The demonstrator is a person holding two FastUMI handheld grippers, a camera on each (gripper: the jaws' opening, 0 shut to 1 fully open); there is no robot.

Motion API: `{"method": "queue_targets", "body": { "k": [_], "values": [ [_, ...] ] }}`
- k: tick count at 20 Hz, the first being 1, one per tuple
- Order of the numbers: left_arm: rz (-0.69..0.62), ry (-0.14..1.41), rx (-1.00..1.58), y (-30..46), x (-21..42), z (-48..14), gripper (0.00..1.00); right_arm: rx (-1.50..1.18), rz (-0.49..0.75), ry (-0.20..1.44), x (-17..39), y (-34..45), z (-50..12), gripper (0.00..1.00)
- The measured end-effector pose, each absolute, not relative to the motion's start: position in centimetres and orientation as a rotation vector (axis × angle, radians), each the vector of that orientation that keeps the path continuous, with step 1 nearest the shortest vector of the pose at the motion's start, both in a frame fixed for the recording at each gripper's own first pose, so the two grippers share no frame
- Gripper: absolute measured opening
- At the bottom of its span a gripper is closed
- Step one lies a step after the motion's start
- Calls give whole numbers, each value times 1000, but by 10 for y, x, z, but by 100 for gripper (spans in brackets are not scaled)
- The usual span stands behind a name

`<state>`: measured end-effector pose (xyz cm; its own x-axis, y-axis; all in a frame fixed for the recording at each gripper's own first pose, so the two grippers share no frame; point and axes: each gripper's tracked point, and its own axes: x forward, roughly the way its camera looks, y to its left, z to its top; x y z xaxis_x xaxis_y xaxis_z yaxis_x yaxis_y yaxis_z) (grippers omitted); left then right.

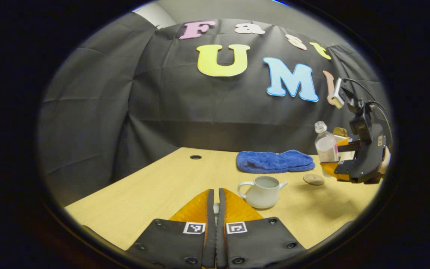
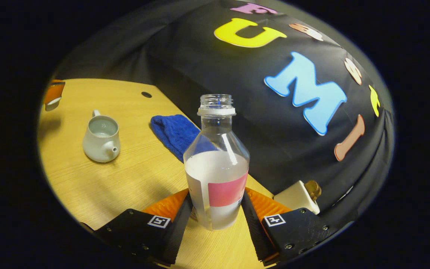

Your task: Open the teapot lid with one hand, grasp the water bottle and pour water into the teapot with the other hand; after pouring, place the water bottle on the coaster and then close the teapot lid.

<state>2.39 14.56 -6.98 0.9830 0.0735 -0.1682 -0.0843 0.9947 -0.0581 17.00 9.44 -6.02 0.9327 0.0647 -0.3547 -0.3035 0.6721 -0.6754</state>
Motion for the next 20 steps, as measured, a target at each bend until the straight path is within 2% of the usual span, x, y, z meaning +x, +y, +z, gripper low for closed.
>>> {"method": "queue_targets", "body": {
  "k": [8, 16, 20],
  "values": [
    [85, 170, -70, 152, 16, -72, 5, -1154, 235, 305, 180, 112, -60, 76],
    [82, 184, -81, 153, 15, -81, 7, -1416, 242, 199, 182, 138, -59, 76],
    [89, 183, -68, 157, 13, -78, 7, -1556, 203, 142, 182, 141, -51, 76]
  ]
}}
